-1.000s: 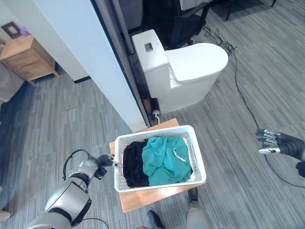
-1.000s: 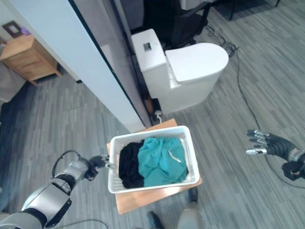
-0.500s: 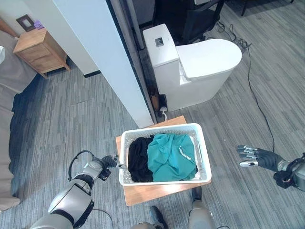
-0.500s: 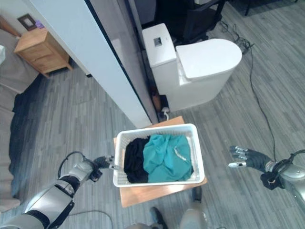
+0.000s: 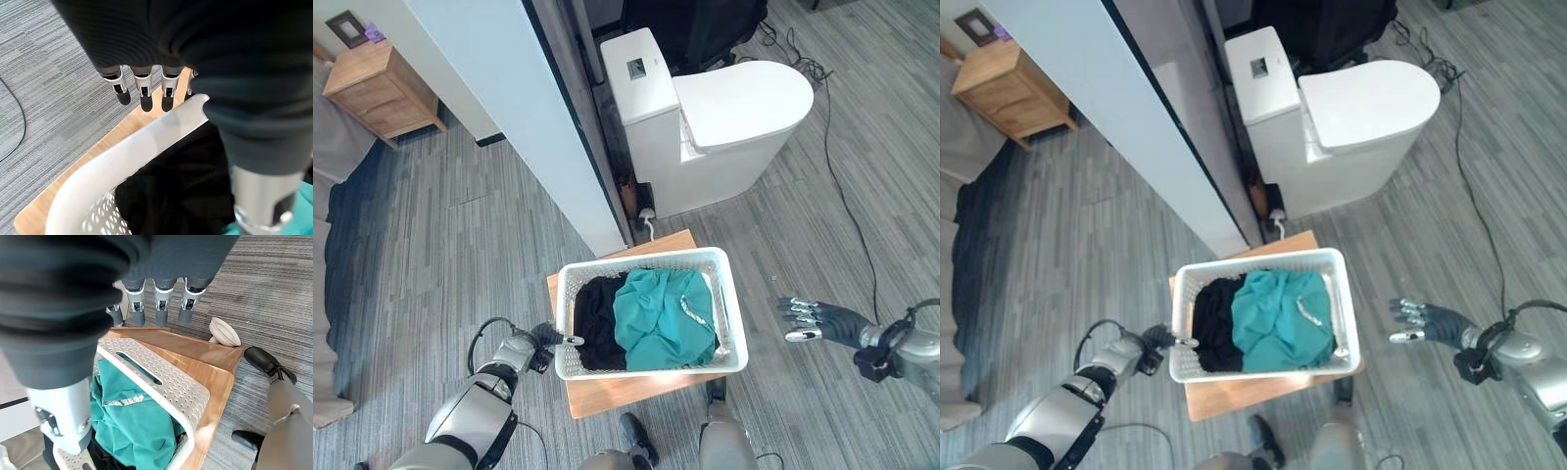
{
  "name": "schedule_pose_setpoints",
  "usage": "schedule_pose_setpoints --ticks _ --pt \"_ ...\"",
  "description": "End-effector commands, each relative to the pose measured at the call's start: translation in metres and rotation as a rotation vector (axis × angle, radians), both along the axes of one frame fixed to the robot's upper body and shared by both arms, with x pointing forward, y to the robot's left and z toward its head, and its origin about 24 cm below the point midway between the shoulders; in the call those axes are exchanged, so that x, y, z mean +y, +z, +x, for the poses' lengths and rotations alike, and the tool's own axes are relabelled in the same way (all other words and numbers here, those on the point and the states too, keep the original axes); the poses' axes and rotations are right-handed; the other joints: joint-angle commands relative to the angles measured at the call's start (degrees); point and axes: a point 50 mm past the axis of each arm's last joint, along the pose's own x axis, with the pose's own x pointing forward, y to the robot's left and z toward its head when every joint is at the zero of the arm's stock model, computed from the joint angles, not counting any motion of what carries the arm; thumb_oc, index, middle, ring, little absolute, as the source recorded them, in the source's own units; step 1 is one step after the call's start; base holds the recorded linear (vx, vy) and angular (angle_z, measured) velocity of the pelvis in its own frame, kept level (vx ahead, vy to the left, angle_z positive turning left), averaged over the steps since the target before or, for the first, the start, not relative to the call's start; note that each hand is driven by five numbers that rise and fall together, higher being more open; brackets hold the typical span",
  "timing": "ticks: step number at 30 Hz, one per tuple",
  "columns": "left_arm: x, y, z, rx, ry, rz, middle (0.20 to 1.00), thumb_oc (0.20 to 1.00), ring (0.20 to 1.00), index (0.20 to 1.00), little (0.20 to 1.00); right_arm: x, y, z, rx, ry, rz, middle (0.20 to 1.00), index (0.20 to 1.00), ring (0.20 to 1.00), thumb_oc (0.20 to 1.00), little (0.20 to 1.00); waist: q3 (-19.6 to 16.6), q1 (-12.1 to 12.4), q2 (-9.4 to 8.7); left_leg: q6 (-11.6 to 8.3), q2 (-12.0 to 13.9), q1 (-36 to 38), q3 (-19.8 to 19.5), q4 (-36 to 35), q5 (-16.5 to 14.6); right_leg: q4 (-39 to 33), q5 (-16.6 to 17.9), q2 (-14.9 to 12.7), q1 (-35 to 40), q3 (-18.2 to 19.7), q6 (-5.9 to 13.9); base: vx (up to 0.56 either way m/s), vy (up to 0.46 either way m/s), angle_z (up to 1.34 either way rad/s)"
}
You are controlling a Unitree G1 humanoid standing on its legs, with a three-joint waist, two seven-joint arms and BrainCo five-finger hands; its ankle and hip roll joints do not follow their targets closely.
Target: Grab the laundry basket,head to the washer,open it,put in the laundry and shut it.
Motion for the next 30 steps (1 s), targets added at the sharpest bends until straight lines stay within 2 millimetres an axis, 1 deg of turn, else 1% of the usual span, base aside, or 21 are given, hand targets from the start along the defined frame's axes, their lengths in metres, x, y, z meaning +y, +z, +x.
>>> schedule_pose_setpoints --ticks 1,4,8,9,11,12,13,15,18,19,20,21,22,24,26,27,28,30 --pt "0.014 0.016 0.014 -0.035 0.085 0.027 1.0 1.0 1.0 1.0 1.0 0.008 -0.011 0.002 0.012 0.027 -0.022 1.0 1.0 1.0 1.0 1.0 -2.7 0.4 -4.36 -5.01 3.0 -1.7 1.1 0.0 8.9 -0.1 1.7 -3.6 2.9 3.0 5.16 0.0 0.0 0.0" --pt "0.012 0.017 0.016 -0.042 0.079 0.035 1.0 1.0 1.0 1.0 1.0 0.006 -0.014 0.002 0.02 0.016 -0.037 1.0 1.0 1.0 1.0 1.0 -2.5 0.4 -4.33 -5.01 3.0 -1.9 1.0 0.0 9.0 -0.1 1.8 -3.7 2.7 3.1 5.13 0.0 0.0 0.0" --pt "0.009 0.021 0.02 -0.054 0.076 0.041 1.0 1.0 1.0 1.0 1.0 0.002 -0.013 0.006 0.016 0.006 -0.062 1.0 1.0 1.0 1.0 1.0 -2.3 0.5 -4.35 -5.0 3.0 -2.2 1.1 0.0 9.1 -0.1 1.9 -3.7 2.2 3.1 5.09 0.0 0.0 -0.01" --pt "0.007 0.024 0.024 -0.069 0.077 0.045 1.0 1.0 1.0 1.0 1.0 0.001 -0.012 0.009 0.011 0.0 -0.071 1.0 1.0 1.0 1.0 1.0 -2.1 0.5 -4.33 -5.0 3.1 -2.5 1.1 0.0 9.1 -0.1 2.0 -3.7 1.8 3.2 5.07 -0.01 -0.003 -0.06" --pt "0.004 0.031 0.031 -0.103 0.081 0.037 1.0 1.0 1.0 1.0 1.0 0.004 -0.015 0.012 0.006 -0.005 -0.065 1.0 1.0 1.0 1.0 1.0 -1.9 0.5 -4.28 -4.99 3.0 -2.8 1.0 0.0 9.1 -0.1 2.0 -3.8 1.4 3.4 5.02 -0.02 -0.005 -0.07" --pt "-0.001 0.041 0.04 -0.149 0.087 0.02 1.0 1.0 1.0 1.0 1.0 0.004 -0.018 0.014 0.001 -0.025 -0.057 1.0 1.0 1.0 1.0 1.0 -1.7 0.6 -4.29 -5.0 3.0 -3.2 0.9 0.0 9.2 -0.1 2.1 -3.8 1.2 3.3 4.97 -0.02 -0.015 -0.06" --pt "-0.002 0.043 0.043 -0.161 0.084 0.014 1.0 1.0 1.0 1.0 1.0 0.005 -0.019 0.015 -0.001 -0.028 -0.054 1.0 1.0 1.0 1.0 1.0 -1.5 0.6 -4.32 -4.98 3.0 -3.3 0.8 0.0 9.2 -0.1 2.1 -3.8 1.1 3.3 4.95 -0.02 -0.019 -0.05" --pt "-0.009 0.047 0.047 -0.18 0.071 0.004 1.0 1.0 1.0 1.0 1.0 0.011 -0.022 0.017 -0.014 -0.029 -0.041 1.0 1.0 1.0 1.0 1.0 -1.1 0.5 -4.21 -4.84 2.9 -3.5 0.8 0.0 9.1 -0.1 2.2 -3.8 0.7 3.5 4.93 -0.01 -0.001 -0.02" --pt "-0.014 0.049 0.049 -0.197 0.068 -0.008 1.0 1.0 1.0 1.0 1.0 0.014 -0.022 0.018 -0.042 -0.04 -0.015 1.0 1.0 1.0 1.0 1.0 -0.9 0.6 -4.13 -4.71 2.9 -3.6 0.9 0.1 9.0 -0.1 2.2 -3.9 0.7 3.6 4.91 0.0 0.0 0.0" --pt "-0.019 0.051 0.052 -0.209 0.065 -0.016 1.0 1.0 1.0 1.0 1.0 0.016 -0.024 0.02 -0.054 -0.051 0.001 1.0 1.0 1.0 1.0 1.0 -0.8 0.6 -4.03 -4.63 2.8 -3.7 0.8 0.2 8.9 -0.1 2.2 -4.0 0.6 3.5 4.97 0.0 0.0 0.0" --pt "-0.019 0.051 0.052 -0.21 0.065 -0.016 1.0 1.0 1.0 1.0 1.0 0.016 -0.024 0.02 -0.054 -0.051 0.001 1.0 1.0 1.0 1.0 1.0 -0.8 0.6 -4.04 -4.63 2.8 -3.7 0.8 0.2 8.9 -0.1 2.2 -4.0 0.6 3.5 4.97 0.0 0.0 0.0" --pt "-0.025 0.054 0.055 -0.221 0.05 -0.02 1.0 1.0 1.0 1.0 1.0 0.015 -0.026 0.022 -0.059 -0.073 0.013 1.0 1.0 1.0 1.0 1.0 -0.7 0.7 -3.92 -4.53 2.6 -3.9 0.7 0.3 8.7 -0.1 2.2 -4.1 0.4 3.5 5.04 0.0 0.0 0.0" --pt "-0.025 0.054 0.055 -0.221 0.05 -0.02 1.0 1.0 1.0 1.0 1.0 0.015 -0.026 0.022 -0.059 -0.072 0.013 1.0 1.0 1.0 1.0 1.0 -0.7 0.6 -3.93 -4.53 2.6 -3.9 0.7 0.3 8.7 -0.1 2.2 -4.1 0.4 3.5 5.04 0.0 0.0 0.0" --pt "-0.031 0.056 0.057 -0.225 0.034 -0.023 1.0 1.0 1.0 1.0 1.0 0.017 -0.026 0.03 -0.066 -0.085 0.002 1.0 1.0 1.0 1.0 1.0 -0.3 0.9 -3.85 -4.39 2.5 -4.2 0.5 0.5 8.7 -0.1 2.4 -4.3 0.2 3.3 5.03 0.0 0.0 0.0" --pt "-0.034 0.058 0.059 -0.231 0.035 -0.027 1.0 1.0 1.0 1.0 1.0 0.02 -0.025 0.038 -0.08 -0.094 0.005 1.0 1.0 1.0 1.0 1.0 0.1 1.0 -3.86 -4.29 2.3 -4.5 0.4 0.6 8.7 -0.1 2.5 -4.4 0.1 3.4 5.01 0.0 0.0 0.0" --pt "-0.038 0.062 0.062 -0.242 0.038 -0.036 1.0 1.0 1.0 1.0 1.0 0.025 -0.024 0.049 -0.095 -0.109 0.011 1.0 1.0 1.0 1.0 1.0 0.6 1.2 -3.94 -4.15 2.1 -4.9 0.3 0.8 8.6 -0.1 2.8 -4.5 -0.2 3.5 5.02 0.0 0.0 0.0" --pt "-0.037 0.062 0.062 -0.242 0.039 -0.036 1.0 1.0 1.0 1.0 1.0 0.026 -0.024 0.049 -0.096 -0.108 0.011 1.0 1.0 1.0 1.0 1.0 0.6 1.1 -3.95 -4.15 2.1 -4.9 0.3 0.8 8.6 -0.1 2.8 -4.5 -0.2 3.5 5.02 0.0 0.0 0.0" --pt "-0.04 0.064 0.064 -0.246 0.037 -0.037 1.0 1.0 1.0 1.0 1.0 0.031 -0.025 0.058 -0.094 -0.109 0.001 1.0 1.0 1.0 1.0 1.0 1.1 1.2 -4.06 -4.01 2.0 -5.3 0.0 1.0 8.5 -0.1 2.9 -4.6 -0.4 3.5 4.99 0.0 0.0 0.0"
